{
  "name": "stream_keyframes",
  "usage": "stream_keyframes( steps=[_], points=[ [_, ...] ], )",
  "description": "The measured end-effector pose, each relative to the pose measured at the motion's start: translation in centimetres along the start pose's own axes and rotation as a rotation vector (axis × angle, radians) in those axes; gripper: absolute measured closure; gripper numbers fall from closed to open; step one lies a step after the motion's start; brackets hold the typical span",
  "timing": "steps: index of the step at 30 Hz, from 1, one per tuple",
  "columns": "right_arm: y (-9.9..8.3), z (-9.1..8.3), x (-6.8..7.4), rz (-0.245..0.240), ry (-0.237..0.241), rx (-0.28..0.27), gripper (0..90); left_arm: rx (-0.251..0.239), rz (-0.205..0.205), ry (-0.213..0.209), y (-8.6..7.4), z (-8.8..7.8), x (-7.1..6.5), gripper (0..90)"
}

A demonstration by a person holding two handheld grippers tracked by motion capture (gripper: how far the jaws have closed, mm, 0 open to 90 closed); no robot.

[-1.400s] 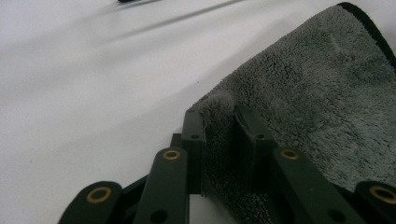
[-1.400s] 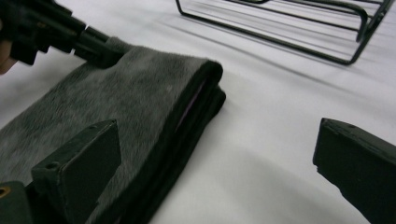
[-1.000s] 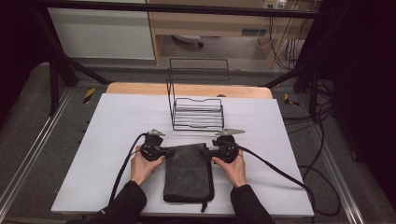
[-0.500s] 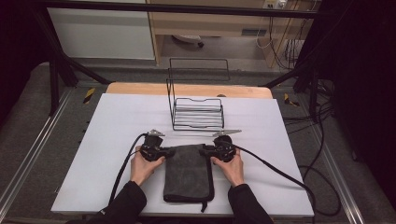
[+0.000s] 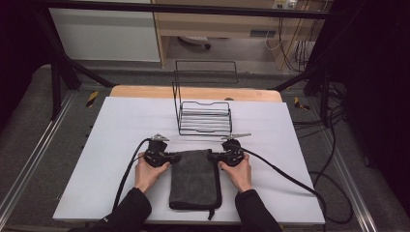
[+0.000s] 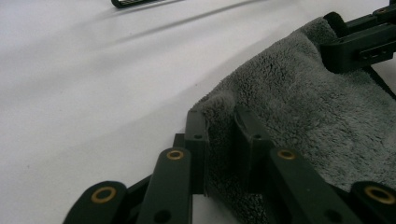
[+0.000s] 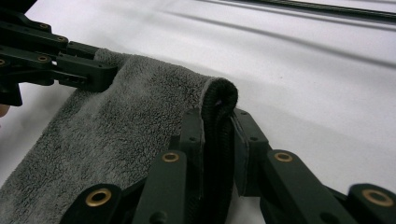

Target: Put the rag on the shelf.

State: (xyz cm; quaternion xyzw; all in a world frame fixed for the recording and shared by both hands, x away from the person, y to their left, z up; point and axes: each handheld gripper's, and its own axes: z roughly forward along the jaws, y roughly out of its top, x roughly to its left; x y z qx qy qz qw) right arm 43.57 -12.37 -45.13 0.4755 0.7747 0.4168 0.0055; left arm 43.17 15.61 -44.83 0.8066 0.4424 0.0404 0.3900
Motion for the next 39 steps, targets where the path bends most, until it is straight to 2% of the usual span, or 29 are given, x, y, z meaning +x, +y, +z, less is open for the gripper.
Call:
stream_keyframes(
  steps=[9, 21, 27, 39],
  points=[
    [-0.2, -0.7, 0.6, -0.029, -0.009, -0.042, 78.5, -0.024, 0.035, 0.017, 0.1, -0.6, -0.4, 79.1],
    [-0.1, -3.0, 1.6, -0.071, 0.031, -0.146, 78.4, -0.137, 0.047, -0.017, 0.5, -3.1, -1.1, 79.4],
    [0.1, -4.3, 2.1, -0.091, 0.046, -0.196, 78.7, -0.193, 0.055, -0.037, 0.7, -4.4, -1.9, 79.5],
    [0.5, -6.5, 3.1, -0.126, 0.051, -0.308, 78.8, -0.302, 0.114, -0.043, 1.5, -7.1, -3.7, 79.7]
  ],
)
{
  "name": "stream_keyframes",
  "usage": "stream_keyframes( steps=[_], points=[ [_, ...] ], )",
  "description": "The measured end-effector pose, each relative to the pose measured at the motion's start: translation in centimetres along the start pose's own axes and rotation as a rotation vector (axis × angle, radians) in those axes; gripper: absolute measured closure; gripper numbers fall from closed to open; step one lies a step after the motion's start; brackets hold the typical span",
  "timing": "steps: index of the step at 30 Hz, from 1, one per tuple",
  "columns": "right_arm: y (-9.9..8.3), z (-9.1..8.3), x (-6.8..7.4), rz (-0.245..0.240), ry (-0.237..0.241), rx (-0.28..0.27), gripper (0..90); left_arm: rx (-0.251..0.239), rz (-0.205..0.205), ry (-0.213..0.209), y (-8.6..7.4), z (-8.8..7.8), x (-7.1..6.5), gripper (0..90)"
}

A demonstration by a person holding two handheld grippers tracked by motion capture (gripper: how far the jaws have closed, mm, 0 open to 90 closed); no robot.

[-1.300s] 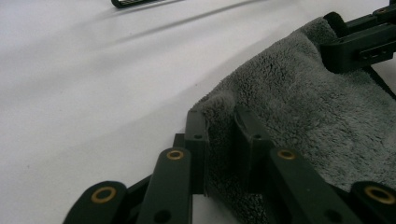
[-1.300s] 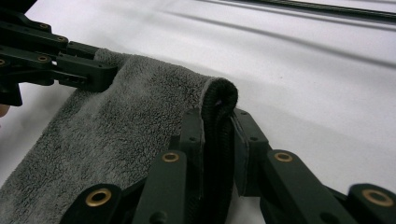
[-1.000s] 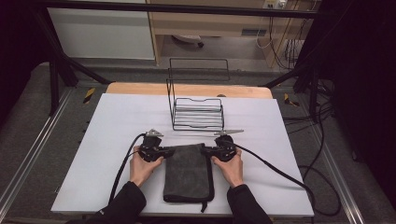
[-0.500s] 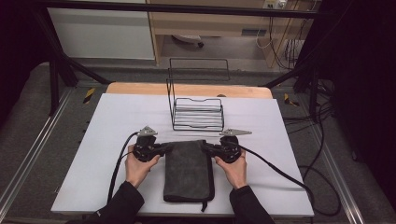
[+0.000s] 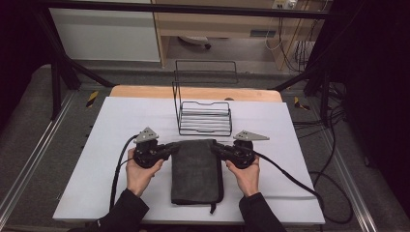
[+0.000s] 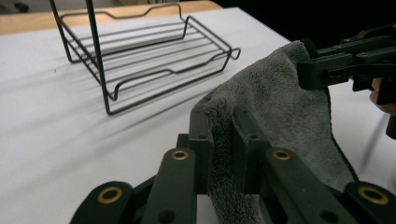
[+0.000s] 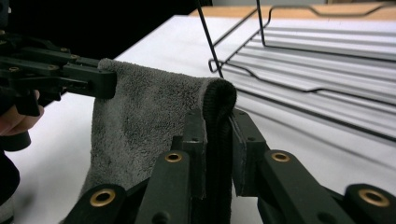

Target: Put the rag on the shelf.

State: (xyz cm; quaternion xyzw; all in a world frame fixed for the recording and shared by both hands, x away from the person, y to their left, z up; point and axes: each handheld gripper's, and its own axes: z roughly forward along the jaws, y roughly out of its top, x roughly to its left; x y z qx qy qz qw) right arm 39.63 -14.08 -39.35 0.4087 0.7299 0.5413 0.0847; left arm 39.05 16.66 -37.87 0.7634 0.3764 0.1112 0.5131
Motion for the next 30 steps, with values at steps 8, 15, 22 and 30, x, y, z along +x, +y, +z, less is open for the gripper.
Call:
stream_keyframes(
  steps=[8, 15, 22, 30],
  points=[
    [1.1, -1.6, 0.9, -0.033, 0.015, -0.077, 78.8, -0.064, 0.016, -0.016, 1.1, -1.4, -0.9, 79.7],
    [2.1, -3.0, 1.7, -0.068, 0.017, -0.132, 78.8, -0.115, 0.045, -0.022, 2.0, -2.5, -1.8, 79.7],
    [2.9, -4.1, 2.6, -0.102, 0.013, -0.179, 78.9, -0.159, 0.067, -0.017, 2.8, -3.4, -2.6, 79.8],
    [4.1, -5.5, 3.4, -0.132, -0.002, -0.239, 79.1, -0.203, 0.089, -0.016, 4.3, -3.7, -3.1, 79.8]
  ],
)
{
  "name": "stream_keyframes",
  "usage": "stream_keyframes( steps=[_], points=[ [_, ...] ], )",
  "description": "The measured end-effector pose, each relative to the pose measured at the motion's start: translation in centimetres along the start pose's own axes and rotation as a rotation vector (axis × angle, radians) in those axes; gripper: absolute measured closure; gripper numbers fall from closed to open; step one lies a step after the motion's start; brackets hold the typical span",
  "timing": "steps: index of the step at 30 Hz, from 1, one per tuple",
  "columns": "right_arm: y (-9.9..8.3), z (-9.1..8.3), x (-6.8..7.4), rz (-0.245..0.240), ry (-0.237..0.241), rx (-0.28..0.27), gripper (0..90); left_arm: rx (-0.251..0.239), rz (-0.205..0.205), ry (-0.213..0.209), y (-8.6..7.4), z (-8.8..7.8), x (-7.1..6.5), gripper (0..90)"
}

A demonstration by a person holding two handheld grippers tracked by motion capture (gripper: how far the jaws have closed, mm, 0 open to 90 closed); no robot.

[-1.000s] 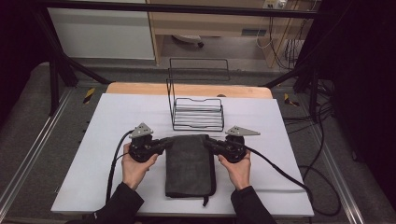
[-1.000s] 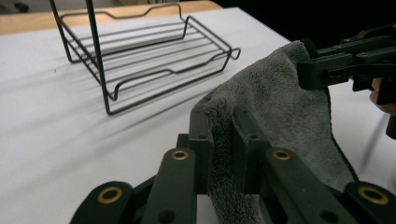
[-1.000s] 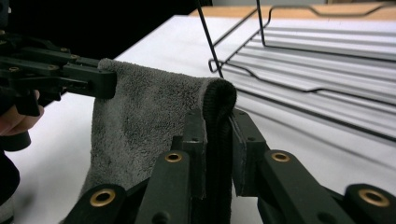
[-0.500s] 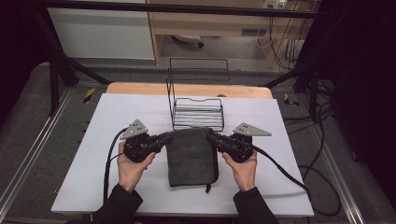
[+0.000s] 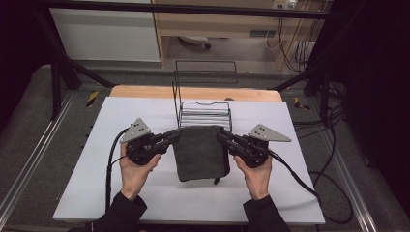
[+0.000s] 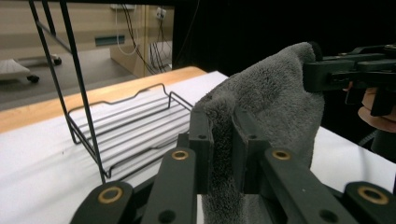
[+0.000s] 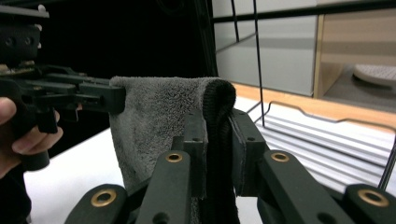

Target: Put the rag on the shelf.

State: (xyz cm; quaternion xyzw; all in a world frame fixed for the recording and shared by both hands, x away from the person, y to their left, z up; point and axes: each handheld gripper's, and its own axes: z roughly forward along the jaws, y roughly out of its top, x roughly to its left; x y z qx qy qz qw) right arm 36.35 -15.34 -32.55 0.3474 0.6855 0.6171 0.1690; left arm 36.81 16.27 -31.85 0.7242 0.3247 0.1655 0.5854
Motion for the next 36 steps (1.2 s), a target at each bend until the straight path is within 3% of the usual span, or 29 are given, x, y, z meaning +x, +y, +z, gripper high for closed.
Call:
stream_keyframes(
  steps=[19, 36],
  points=[
    [4.8, -0.7, 0.9, -0.062, -0.081, -0.181, 79.3, -0.143, 0.015, 0.026, 5.8, 0.9, 0.1, 80.0],
    [9.7, 0.0, 1.2, -0.113, -0.126, -0.281, 79.4, -0.251, 0.021, 0.038, 10.8, 1.0, 0.9, 80.1]
  ],
)
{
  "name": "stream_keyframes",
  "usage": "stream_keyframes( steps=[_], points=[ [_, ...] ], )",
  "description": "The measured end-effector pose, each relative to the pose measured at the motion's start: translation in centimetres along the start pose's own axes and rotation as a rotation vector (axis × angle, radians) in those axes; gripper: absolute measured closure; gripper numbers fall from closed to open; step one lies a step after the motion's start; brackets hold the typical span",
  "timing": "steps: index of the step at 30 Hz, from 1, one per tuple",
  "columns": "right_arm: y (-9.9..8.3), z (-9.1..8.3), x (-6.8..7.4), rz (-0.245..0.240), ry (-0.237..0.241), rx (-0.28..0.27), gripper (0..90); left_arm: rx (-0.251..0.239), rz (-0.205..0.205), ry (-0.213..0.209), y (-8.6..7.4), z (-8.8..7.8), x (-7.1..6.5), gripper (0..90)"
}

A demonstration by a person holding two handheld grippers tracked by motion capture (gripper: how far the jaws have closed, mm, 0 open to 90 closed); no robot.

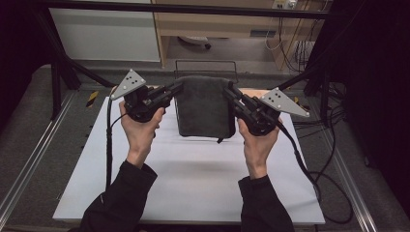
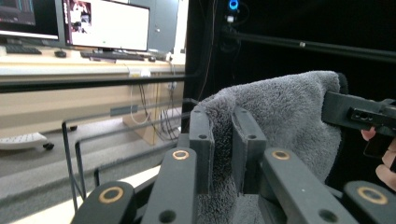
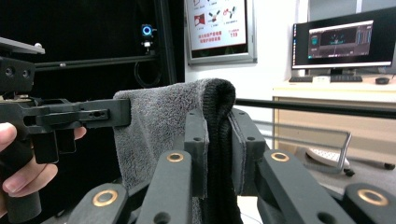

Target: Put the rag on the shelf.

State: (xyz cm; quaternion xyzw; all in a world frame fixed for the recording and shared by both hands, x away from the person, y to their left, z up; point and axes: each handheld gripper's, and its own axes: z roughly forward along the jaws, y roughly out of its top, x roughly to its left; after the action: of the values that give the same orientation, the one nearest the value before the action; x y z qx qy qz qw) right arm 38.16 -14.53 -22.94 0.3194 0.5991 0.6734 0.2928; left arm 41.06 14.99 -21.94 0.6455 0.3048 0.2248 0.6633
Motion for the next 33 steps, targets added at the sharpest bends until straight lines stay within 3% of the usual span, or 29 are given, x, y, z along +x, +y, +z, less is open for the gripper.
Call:
stream_keyframes(
  steps=[17, 25, 33],
  points=[
    [4.7, 1.7, -0.5, -0.037, -0.023, -0.06, 79.5, -0.068, 0.048, 0.02, 4.9, 1.6, 0.2, 80.1],
    [6.2, 2.7, -1.3, -0.029, -0.027, -0.084, 79.6, -0.09, 0.038, 0.021, 6.6, 2.4, 0.6, 80.2],
    [8.0, 3.8, -2.1, -0.04, -0.031, -0.102, 79.7, -0.099, 0.055, 0.035, 8.5, 3.2, 0.9, 80.1]
  ],
)
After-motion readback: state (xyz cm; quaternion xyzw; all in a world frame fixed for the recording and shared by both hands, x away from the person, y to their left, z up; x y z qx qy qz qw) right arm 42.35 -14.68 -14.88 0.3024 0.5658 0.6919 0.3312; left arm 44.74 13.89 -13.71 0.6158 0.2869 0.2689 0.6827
